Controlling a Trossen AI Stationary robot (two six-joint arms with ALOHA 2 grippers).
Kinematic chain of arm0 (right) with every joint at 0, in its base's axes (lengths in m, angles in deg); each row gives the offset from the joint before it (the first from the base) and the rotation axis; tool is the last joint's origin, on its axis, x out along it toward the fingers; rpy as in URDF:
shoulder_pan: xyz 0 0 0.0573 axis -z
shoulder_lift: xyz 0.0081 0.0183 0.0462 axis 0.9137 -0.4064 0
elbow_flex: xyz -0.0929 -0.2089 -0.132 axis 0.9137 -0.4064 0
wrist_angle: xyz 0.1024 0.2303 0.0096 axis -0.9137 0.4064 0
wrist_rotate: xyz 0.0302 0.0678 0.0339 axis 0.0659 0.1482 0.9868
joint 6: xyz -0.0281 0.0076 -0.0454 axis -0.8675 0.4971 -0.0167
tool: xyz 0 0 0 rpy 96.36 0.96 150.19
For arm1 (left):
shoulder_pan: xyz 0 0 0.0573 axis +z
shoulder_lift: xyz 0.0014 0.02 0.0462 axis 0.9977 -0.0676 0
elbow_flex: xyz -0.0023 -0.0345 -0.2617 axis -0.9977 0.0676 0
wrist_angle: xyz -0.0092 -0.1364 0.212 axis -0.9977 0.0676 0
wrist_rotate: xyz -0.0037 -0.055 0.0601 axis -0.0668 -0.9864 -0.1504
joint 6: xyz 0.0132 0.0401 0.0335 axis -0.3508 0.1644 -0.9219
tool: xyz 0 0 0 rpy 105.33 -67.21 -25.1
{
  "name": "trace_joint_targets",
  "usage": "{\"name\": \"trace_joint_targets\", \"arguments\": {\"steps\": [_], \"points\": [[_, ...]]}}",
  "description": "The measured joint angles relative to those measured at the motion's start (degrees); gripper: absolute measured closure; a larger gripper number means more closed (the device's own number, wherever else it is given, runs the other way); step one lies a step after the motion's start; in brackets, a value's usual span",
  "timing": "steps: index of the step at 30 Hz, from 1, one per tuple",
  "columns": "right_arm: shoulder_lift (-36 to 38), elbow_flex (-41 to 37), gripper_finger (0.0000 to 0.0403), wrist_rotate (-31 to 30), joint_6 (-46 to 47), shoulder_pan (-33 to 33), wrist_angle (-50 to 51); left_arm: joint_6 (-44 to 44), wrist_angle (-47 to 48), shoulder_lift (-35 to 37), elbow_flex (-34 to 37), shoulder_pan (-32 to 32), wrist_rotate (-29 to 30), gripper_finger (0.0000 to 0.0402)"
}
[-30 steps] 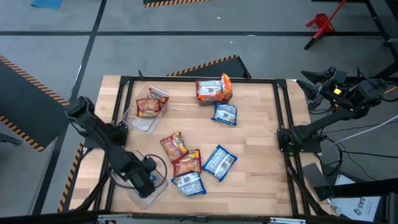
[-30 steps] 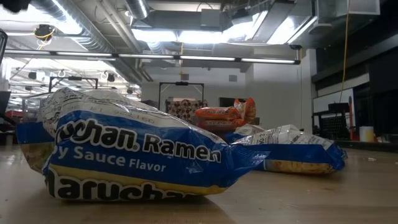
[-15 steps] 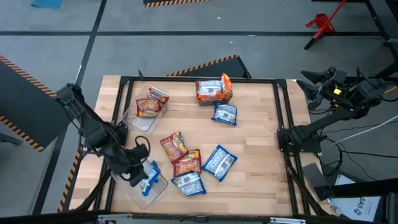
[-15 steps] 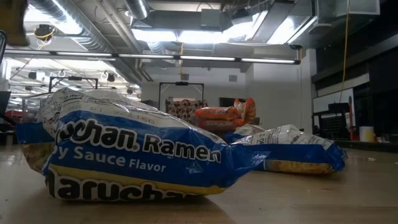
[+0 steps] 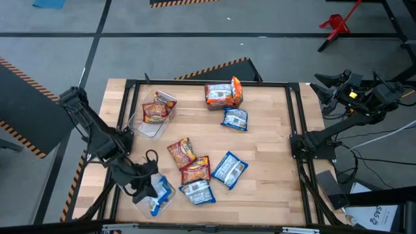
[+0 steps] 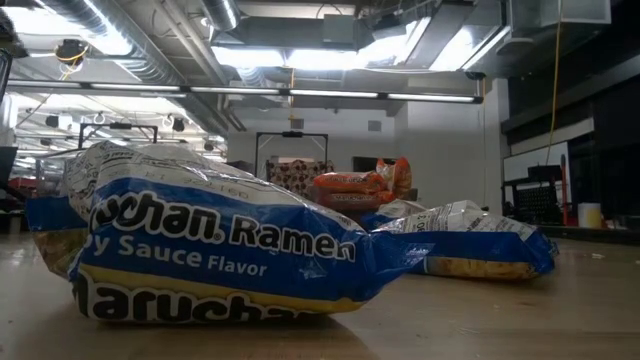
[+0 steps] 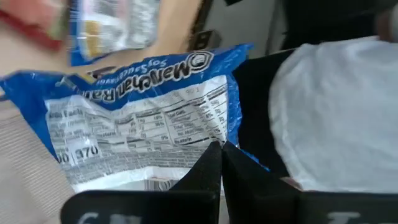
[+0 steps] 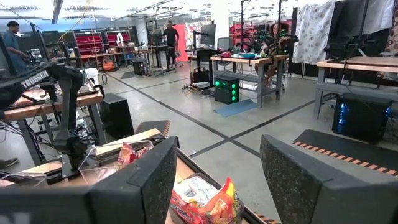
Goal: Sort Maruchan noodles
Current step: Put the middle blue noodle pack into the bottom transparent bin
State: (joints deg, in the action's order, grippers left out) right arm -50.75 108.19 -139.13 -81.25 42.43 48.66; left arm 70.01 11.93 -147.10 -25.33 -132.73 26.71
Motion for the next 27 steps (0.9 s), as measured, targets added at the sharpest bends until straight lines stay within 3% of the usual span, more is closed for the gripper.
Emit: {"name": "trace_joint_targets", "arguments": {"steps": [3, 9, 16, 23, 27], "points": [[0.0, 0.0, 0.0187, 0.0, 0.7, 0.0, -0.1, -0.5, -8.8, 0.0, 4.6, 0.0, 0.1, 0.0401], [0.0, 0.0, 0.0187, -0.3, 1.5, 0.0, -0.1, -1.4, -11.3, 0.2, 12.6, 0.0, -0.7, 0.0401], [0.0, 0.0, 0.0187, -2.8, 4.4, 0.0, -0.2, 0.0, -26.0, 0.3, 23.0, 0.0, -2.6, 0.0401], [0.0, 0.0, 0.0187, -4.4, 4.7, 0.0, -0.4, -1.0, -37.3, 0.7, 24.2, 0.0, 1.0, 0.0401], [0.0, 0.0, 0.0187, -5.3, 4.8, 0.0, -0.3, -1.7, -35.4, 0.6, 24.2, 0.0, 1.3, 0.0401]]}}
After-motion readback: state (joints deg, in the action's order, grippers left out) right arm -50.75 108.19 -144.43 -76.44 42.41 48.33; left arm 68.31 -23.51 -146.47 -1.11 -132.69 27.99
